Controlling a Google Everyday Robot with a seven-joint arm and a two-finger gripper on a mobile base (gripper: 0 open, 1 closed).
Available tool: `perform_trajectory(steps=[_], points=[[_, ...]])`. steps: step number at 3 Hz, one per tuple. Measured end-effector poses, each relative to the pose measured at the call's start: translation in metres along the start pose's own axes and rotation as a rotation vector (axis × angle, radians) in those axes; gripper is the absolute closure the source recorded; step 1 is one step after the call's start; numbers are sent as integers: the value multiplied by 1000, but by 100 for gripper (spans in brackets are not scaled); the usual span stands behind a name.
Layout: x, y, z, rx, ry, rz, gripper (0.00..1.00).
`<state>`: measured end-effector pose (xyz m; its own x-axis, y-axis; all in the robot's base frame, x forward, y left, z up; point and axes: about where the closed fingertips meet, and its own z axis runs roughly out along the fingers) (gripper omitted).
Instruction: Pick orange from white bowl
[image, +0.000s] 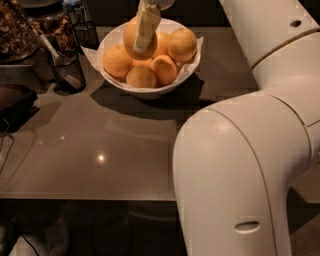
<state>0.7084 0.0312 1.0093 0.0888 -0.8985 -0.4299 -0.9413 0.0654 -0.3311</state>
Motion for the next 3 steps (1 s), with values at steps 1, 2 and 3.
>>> perform_trajectory(steps=[1, 2, 3], points=[[-2, 21, -7, -10, -8, 50, 100], [-3, 20, -6, -11, -9, 49, 100], [-2, 34, -8, -23, -2, 96, 100]])
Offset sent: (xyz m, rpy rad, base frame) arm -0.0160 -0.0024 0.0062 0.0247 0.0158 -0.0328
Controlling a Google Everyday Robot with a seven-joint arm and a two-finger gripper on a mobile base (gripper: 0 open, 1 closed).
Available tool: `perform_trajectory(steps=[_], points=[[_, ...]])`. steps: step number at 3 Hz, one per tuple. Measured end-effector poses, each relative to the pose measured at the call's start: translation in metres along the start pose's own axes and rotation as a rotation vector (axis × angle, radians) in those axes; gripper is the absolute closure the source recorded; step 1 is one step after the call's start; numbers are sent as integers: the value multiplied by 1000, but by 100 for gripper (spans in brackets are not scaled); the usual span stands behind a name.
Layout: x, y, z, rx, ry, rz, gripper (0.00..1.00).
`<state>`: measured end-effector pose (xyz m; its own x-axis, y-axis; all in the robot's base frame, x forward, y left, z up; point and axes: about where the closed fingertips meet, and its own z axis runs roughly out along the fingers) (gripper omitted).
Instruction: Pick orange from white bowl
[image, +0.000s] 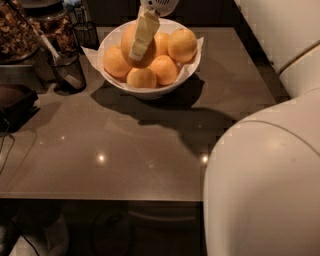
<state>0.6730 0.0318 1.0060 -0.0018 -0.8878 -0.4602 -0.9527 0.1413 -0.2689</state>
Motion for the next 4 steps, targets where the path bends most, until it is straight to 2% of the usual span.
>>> perform_trajectory(steps=[2, 3, 4], points=[[3, 58, -28, 69, -41, 160, 100], [8, 89, -30, 91, -37, 222, 100], [12, 109, -35, 115, -30, 269, 100]])
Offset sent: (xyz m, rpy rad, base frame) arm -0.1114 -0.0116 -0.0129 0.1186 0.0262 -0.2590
